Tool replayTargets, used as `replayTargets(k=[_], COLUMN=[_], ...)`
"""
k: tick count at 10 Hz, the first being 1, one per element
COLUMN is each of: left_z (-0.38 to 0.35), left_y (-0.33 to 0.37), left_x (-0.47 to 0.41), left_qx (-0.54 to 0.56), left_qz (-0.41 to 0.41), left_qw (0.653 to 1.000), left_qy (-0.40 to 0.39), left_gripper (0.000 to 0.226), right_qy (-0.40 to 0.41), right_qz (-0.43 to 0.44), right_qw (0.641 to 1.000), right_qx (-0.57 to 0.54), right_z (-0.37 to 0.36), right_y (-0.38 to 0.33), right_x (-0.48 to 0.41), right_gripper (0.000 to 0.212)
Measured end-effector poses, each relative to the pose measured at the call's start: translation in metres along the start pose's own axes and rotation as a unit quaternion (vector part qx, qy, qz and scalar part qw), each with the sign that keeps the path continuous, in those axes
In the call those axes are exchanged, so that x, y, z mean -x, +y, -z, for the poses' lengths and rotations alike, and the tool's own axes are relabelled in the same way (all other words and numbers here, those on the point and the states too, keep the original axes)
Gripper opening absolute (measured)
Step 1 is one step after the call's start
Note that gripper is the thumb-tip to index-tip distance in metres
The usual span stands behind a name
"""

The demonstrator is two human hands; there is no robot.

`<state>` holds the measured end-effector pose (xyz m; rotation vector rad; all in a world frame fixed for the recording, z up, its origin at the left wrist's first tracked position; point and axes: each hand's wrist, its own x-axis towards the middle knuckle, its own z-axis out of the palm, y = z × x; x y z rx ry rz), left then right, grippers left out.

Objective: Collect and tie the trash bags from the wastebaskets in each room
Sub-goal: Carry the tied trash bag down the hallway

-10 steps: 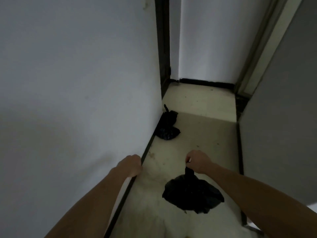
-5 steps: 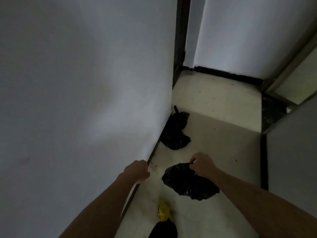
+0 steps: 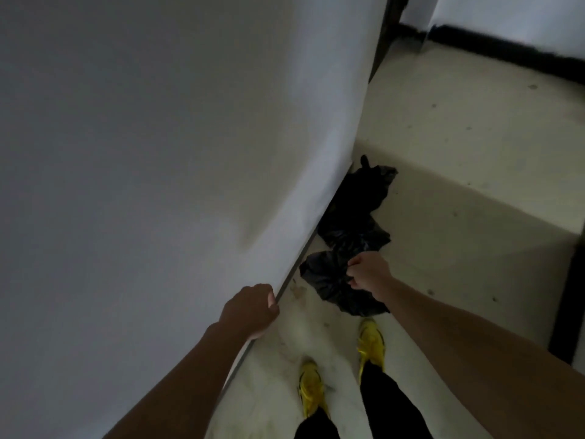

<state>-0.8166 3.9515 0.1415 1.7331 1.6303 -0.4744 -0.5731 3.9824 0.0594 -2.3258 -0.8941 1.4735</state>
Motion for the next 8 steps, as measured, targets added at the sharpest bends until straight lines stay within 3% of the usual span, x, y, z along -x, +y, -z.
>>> replayTargets(k=[2, 4, 6, 8], left_z=[-0.005, -0.071, -0.113, -0.092], left_y=[-0.011, -0.021, -0.041, -0.015], left_x=[-0.077, -0.177, -0.196, -0.169], left_qx=[0.020, 0.043, 0.025, 0.045], left_qz=[0.045, 0.078, 0.106, 0.105], left_qw=[0.999, 0.996, 0.993, 0.993], left_qy=[0.022, -0.015, -0.047, -0.031], left_gripper=[0.019, 0.018, 0.020, 0.018], right_qy=[-0.084, -0.118, -0.183, -0.152], right_qz=[-0.012, -0.080, -0.104, -0.066], right_qw=[0.995, 0.988, 0.977, 0.985], right_qx=[-0.061, -0.058, -0.021, 0.046], right_z=[-0.053, -0.114, -0.147, -0.095], right_y=[-0.008, 0.049, 0.096, 0.089], right_x=[-0.107, -0.225, -0.243, -0.218], right_gripper=[0.019, 0.027, 0.044, 0.040])
